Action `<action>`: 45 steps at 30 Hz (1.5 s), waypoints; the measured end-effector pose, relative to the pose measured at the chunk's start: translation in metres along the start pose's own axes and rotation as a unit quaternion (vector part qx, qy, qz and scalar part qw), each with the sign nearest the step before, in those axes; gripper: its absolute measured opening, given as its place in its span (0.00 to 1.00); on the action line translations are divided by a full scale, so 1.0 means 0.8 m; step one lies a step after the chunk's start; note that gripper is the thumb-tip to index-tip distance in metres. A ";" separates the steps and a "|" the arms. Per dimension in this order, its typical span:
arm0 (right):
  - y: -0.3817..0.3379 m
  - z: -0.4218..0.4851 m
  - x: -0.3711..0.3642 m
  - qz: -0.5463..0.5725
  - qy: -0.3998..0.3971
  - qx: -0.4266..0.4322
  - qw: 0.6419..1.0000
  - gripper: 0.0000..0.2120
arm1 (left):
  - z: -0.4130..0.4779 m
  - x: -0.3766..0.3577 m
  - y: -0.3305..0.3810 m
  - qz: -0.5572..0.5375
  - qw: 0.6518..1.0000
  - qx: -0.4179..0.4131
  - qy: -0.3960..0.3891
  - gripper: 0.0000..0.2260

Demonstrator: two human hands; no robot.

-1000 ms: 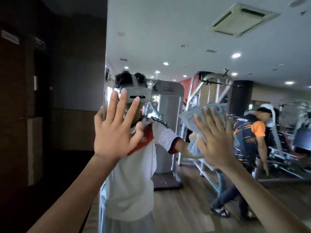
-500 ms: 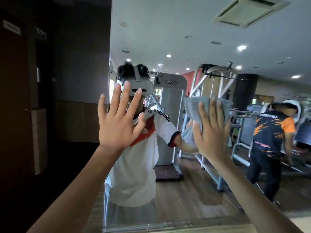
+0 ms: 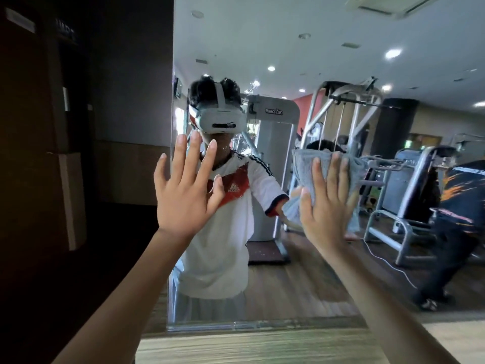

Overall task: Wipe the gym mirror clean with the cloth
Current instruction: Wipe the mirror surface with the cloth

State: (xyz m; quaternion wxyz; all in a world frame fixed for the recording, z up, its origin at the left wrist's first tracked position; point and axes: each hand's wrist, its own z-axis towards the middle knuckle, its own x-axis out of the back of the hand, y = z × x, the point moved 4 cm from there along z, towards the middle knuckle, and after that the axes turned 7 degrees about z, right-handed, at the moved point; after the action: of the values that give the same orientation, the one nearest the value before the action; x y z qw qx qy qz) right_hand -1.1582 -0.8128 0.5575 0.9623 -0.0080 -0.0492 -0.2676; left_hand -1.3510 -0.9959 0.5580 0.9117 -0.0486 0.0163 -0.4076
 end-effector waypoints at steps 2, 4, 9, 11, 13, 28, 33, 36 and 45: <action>-0.035 -0.015 -0.009 0.026 -0.003 0.007 1.000 0.27 | -0.013 0.001 -0.004 -0.019 1.000 0.003 -0.007 0.25; -0.050 -0.060 -0.016 0.026 -0.077 0.153 0.985 0.27 | -0.028 0.001 -0.008 -0.029 0.999 -0.003 -0.015 0.24; 0.028 -0.099 0.002 -0.033 -0.155 0.325 0.932 0.33 | -0.032 0.002 -0.006 -0.026 0.999 0.007 -0.018 0.24; 0.040 -0.061 0.003 -0.006 -0.096 0.186 0.978 0.34 | -0.032 0.004 -0.002 -0.015 1.000 0.009 -0.015 0.24; 0.016 -0.033 -0.001 0.019 -0.027 0.051 0.998 0.29 | -0.035 0.005 0.000 -0.015 1.000 0.008 -0.017 0.24; -0.027 -0.107 -0.016 0.044 -0.030 0.069 0.996 0.24 | -0.107 0.002 -0.007 -0.037 0.998 -0.030 -0.044 0.26; -0.028 -0.194 -0.021 0.016 -0.169 0.355 0.919 0.25 | -0.107 0.003 -0.009 -0.037 0.997 -0.032 -0.055 0.26; 0.008 -0.183 -0.008 -0.005 -0.171 0.356 0.919 0.25 | -0.108 0.005 -0.004 -0.037 0.998 -0.027 -0.046 0.27; -0.078 -0.183 -0.034 0.048 -0.077 0.113 0.989 0.30 | -0.175 0.009 0.005 -0.059 0.992 -0.060 -0.089 0.28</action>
State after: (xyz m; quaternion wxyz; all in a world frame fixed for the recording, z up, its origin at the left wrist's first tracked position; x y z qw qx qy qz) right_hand -1.2002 -0.8583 0.4087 0.9621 0.0774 -0.1526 -0.2125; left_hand -1.3534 -1.0091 0.4180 0.8792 -0.1407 -0.0436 -0.4530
